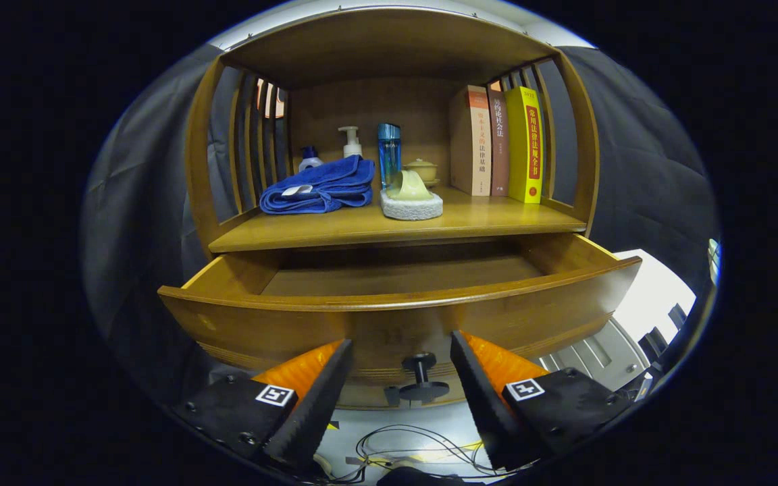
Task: Pull open the drawer, take out the items inside it, and place them on the countertop above the cabinet.
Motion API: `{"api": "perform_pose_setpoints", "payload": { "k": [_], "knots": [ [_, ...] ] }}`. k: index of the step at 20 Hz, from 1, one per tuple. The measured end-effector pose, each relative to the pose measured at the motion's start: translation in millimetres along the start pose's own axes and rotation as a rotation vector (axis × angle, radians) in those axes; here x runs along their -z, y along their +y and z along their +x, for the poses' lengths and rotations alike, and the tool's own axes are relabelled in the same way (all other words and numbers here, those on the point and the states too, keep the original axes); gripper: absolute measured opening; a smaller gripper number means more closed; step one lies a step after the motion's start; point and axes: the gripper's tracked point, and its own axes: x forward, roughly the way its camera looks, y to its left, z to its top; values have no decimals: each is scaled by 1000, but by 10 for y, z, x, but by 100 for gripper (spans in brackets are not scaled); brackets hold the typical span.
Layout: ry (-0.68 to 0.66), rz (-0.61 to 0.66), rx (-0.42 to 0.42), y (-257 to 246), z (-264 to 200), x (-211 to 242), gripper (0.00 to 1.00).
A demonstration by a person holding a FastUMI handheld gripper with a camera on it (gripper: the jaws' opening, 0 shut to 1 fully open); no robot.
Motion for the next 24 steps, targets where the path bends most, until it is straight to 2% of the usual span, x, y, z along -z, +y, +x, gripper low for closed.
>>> {"api": "perform_pose_setpoints", "payload": {
  "k": [15, 24],
  "knots": [
    [12, -35, 1, 27, 671, -196, 98],
    [17, -53, 6, 61, 883, -283, 98]
  ]
}}
